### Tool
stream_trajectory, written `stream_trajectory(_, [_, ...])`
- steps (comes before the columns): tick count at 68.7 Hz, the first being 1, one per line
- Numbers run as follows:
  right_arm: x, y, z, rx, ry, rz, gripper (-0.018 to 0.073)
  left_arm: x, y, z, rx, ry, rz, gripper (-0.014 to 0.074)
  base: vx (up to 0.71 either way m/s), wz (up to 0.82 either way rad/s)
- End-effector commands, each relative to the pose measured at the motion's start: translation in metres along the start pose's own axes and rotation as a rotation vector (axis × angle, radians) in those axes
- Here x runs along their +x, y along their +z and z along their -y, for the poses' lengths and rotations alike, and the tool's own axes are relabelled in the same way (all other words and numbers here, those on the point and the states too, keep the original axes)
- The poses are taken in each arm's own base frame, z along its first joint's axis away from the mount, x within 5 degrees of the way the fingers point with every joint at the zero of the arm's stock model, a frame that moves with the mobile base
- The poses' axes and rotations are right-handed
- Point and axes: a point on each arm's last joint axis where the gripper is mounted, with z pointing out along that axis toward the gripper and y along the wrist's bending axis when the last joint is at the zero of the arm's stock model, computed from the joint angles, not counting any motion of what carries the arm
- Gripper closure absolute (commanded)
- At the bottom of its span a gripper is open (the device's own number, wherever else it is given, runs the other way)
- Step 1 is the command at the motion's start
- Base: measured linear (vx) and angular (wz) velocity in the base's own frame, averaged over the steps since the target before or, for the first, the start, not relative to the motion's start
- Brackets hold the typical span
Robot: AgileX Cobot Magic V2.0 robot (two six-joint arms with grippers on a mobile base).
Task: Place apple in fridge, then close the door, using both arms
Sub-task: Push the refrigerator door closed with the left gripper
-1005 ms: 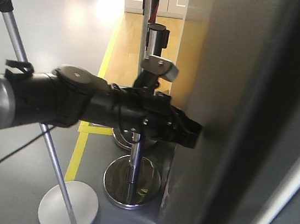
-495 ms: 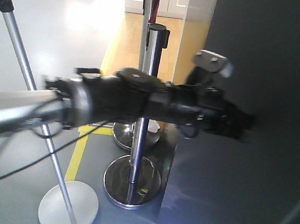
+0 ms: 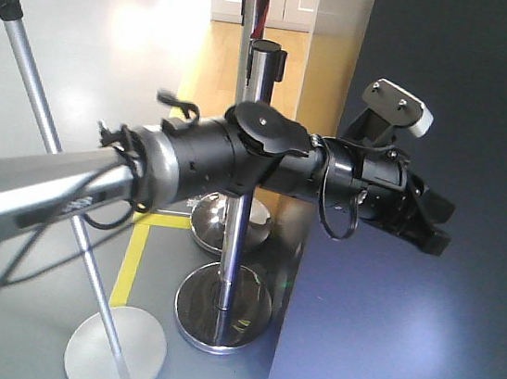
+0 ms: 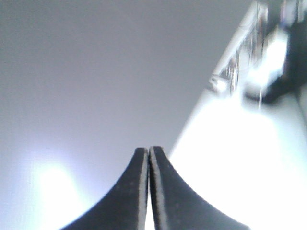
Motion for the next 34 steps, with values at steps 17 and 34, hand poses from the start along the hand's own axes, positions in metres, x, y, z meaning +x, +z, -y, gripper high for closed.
stream_trajectory(17, [-0.010, -0.003, -0.002, -0.005, -0.002, 0.060, 0.0087, -0.045, -0.081, 0.022, -0.321, 0.013, -0.138, 0.0603, 0.00, 0.00])
stream_trajectory(34, [-0.010, -0.003, -0.002, -0.005, -0.002, 0.060, 0.0087, -0.019, -0.125, 0.022, -0.538, 0.059, -0.163, 0.0603, 0.00, 0.00])
